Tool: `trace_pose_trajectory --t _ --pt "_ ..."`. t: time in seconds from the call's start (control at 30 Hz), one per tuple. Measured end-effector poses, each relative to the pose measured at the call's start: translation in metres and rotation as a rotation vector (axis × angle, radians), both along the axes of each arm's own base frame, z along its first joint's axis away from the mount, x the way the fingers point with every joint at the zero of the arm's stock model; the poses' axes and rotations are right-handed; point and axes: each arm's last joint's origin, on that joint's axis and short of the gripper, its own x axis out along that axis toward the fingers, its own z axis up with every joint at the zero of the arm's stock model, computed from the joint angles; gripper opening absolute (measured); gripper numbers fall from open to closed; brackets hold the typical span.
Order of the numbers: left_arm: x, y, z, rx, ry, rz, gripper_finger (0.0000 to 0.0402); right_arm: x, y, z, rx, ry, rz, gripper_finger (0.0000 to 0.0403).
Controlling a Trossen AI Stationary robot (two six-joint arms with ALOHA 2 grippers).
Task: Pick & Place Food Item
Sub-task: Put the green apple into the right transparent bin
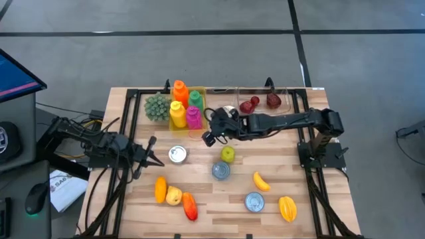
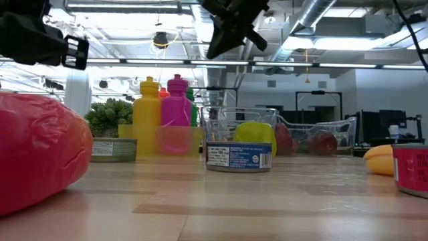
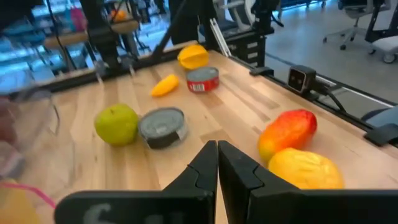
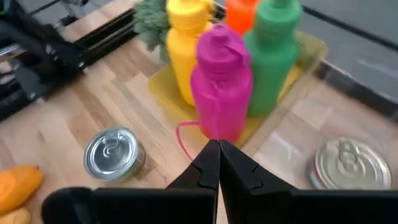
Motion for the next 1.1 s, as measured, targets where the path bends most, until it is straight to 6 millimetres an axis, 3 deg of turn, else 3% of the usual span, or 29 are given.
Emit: trace_pose_trajectory --t 0.4,0.67,0.93,1.1 --pt "0.001 0.0 0.004 -0.005 -0.04 0.006 0.0002 -0.02 0.029 -0.016 0.192 0.128 -0.118 0.003" --pt "0.001 0.0 0.006 0.049 -0.078 0.005 0.0002 -0.025 0.042 -0.018 0.212 0.148 -0.131 0.0126" --pt "0.002 0.001 0.01 0.048 -0.127 0.023 0.0002 -0.025 0.043 -0.018 0.212 0.147 -0.13 0.0253" --pt "0.002 0.0 0.011 0.047 -0.131 0.023 0.0002 -0.025 0.043 -0.018 0.23 0.153 -0.119 0.0309"
